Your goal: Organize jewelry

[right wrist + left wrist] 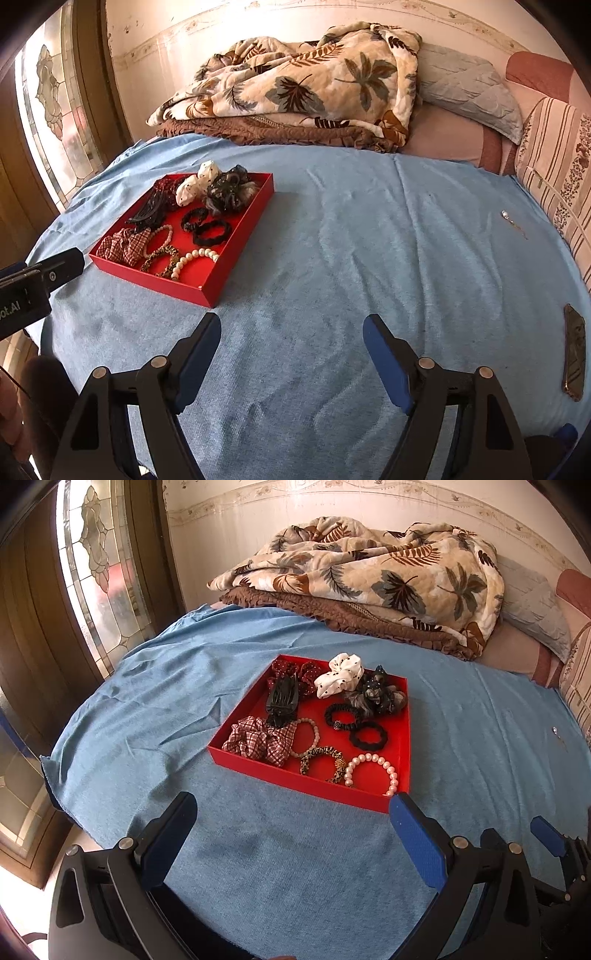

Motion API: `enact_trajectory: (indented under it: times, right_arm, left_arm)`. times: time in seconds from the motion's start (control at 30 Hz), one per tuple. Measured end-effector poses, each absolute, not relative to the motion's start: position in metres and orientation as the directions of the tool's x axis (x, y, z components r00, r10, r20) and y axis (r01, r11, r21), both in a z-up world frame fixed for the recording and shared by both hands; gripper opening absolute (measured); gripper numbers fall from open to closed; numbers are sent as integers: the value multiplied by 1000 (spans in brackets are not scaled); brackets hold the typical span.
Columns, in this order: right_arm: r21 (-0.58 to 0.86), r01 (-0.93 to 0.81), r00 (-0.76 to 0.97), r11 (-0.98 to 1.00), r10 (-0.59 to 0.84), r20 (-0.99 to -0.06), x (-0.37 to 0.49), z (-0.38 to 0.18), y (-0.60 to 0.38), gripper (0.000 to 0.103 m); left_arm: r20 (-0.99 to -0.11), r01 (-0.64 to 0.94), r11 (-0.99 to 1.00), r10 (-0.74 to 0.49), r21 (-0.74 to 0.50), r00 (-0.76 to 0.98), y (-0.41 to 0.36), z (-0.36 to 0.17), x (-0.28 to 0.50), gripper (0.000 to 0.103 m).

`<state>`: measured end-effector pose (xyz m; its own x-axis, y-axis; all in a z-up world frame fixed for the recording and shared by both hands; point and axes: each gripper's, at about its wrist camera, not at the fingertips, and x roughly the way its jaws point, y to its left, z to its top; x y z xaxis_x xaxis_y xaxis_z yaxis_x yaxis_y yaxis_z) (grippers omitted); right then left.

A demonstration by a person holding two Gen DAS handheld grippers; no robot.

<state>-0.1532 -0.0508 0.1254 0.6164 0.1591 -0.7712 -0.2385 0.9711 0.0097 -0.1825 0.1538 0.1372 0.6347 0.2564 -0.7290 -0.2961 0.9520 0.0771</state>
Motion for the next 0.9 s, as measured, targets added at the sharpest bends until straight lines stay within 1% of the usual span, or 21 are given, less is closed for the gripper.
enact_trajectory:
  times: [0.4, 0.6, 0.9]
  right_arm:
    - [-11, -256, 599, 967, 149, -787, -148, 117, -42, 83]
    - [-27, -278, 620, 960, 158, -769, -143, 128, -31, 85]
    - [-30, -303, 590, 953, 162, -791, -147, 116, -25, 85]
  left_arm:
    - [-739, -339, 939, 268, 57, 618, 172, 132, -180, 103]
    - [-745, -349, 936, 270, 53, 610, 179, 128, -179, 103]
    - [-754, -348, 936, 266, 53, 600, 181, 127, -178, 103]
